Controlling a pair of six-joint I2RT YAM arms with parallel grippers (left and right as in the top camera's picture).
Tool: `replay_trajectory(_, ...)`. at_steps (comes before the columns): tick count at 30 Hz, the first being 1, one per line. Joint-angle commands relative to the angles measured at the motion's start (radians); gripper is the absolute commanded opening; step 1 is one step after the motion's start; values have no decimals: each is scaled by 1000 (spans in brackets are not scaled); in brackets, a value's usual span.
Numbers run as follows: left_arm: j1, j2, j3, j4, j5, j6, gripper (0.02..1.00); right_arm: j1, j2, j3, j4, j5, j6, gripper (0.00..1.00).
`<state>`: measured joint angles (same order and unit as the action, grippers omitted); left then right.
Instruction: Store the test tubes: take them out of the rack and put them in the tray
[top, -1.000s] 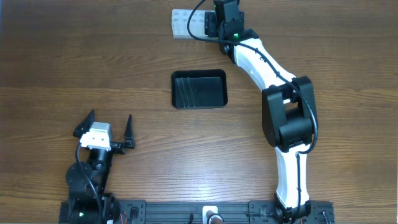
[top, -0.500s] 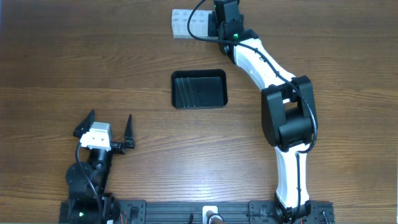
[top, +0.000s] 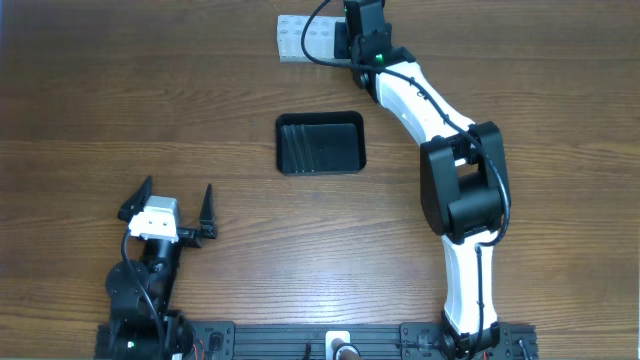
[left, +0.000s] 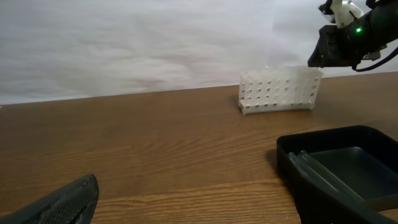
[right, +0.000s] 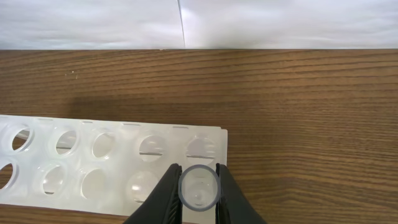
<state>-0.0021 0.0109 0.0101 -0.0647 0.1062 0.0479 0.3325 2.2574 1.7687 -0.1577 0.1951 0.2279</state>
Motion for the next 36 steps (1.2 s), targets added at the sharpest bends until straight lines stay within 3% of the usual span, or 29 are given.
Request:
replay_trajectory(1, 7, -5, -4, -3, 16, -11, 1000, 0, 7, 2, 7, 16, -5, 123)
replay_trajectory(8, 7, -5, -4, -3, 16, -11, 1000, 22, -102, 2, 2, 43, -10, 115)
replay_trajectory(18, 7, -5, -4, -3, 16, -11, 1000, 77, -426, 2, -5, 121, -120, 117)
replay_trajectory(23, 7, -5, -4, -3, 16, -11, 1000, 108, -534, 2, -244, 118, -68, 115)
replay_trajectory(27, 7, -5, -4, -3, 16, -11, 1000, 113, -526, 0, -497, 40, 10, 112)
replay_trajectory(30, 7, -5, -4, -3, 16, -11, 996, 110, -484, 0, -645, -61, 31, 112)
replay_trajectory(36, 7, -5, -4, -3, 16, -11, 1000, 108, -354, 0, -733, -238, 34, 112)
